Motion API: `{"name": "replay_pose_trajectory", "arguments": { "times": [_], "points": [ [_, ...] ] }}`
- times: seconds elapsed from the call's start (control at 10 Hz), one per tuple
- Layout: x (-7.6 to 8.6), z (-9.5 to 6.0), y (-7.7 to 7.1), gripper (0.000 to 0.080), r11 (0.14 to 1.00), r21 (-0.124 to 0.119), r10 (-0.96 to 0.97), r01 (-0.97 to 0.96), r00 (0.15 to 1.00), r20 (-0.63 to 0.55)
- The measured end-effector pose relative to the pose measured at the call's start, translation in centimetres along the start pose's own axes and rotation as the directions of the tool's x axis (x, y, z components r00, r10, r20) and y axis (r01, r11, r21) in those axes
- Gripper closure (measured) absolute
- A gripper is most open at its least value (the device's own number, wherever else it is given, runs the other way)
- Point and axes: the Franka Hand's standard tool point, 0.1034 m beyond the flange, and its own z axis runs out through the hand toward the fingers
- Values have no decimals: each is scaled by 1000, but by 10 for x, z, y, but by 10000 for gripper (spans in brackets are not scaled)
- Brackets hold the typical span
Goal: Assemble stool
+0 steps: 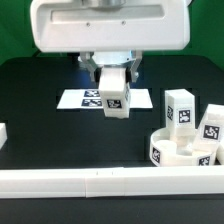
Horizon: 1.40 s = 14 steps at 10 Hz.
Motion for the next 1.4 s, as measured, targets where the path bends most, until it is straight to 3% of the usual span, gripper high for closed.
{"name": "replay_pose_trajectory", "arguments": {
  "times": [0.2,0.4,0.8,0.9,1.0,1.4],
  "points": [
    [15,-2,-5,462,1000,2,-1,1,988,-154],
    [14,2,-8,462,1000,-2,-13,13,967,-253],
    [6,-4,-50,462,997,7,-59,76,831,-553],
    [7,-2,-46,462,997,-3,-64,77,795,-603],
    [5,4,-45,462,997,-6,-65,76,810,-583],
    [-16,12,-66,462,997,6,-62,81,806,-589]
  ]
}}
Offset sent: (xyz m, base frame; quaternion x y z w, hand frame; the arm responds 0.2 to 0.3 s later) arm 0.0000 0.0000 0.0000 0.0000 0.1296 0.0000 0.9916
